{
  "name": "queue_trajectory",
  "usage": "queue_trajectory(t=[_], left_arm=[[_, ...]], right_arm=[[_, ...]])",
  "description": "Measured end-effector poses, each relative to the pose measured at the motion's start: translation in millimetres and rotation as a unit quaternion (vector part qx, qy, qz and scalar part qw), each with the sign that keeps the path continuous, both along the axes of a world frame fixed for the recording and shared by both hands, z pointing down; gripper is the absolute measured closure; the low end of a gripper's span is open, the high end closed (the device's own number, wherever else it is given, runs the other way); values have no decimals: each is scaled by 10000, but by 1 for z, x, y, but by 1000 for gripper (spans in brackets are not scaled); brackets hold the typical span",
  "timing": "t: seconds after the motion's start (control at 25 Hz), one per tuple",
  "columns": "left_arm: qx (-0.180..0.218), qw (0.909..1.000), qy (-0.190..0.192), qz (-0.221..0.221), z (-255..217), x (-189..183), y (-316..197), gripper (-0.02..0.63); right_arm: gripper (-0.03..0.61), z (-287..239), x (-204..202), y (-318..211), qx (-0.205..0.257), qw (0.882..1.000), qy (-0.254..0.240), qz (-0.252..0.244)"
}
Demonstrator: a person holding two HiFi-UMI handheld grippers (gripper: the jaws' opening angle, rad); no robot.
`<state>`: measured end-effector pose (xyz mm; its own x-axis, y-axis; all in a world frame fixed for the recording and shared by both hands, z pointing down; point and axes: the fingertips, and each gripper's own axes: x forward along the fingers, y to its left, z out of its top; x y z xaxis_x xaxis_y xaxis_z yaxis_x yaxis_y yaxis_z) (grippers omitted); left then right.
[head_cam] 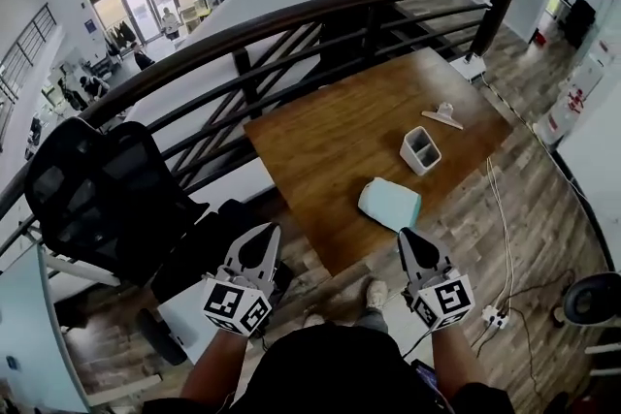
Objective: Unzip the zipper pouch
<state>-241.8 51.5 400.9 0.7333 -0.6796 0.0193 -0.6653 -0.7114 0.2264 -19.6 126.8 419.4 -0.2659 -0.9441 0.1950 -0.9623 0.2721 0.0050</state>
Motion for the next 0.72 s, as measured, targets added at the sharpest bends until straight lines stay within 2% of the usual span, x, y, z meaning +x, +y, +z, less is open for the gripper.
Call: queue_trajectory(t=[0.2,0.44,0.72], left_arm=[[70,9999,59,62,-5,7,4,600],[34,9998,198,-47,-11,26,0,600],[156,9997,193,-73,-21,59,6,600]], right_arm=[[584,-14,11,10,73,9997,-132,205],[584,-35,35,19,404,9986,-196,272],[585,-39,62,25,500,9986,-102,135]])
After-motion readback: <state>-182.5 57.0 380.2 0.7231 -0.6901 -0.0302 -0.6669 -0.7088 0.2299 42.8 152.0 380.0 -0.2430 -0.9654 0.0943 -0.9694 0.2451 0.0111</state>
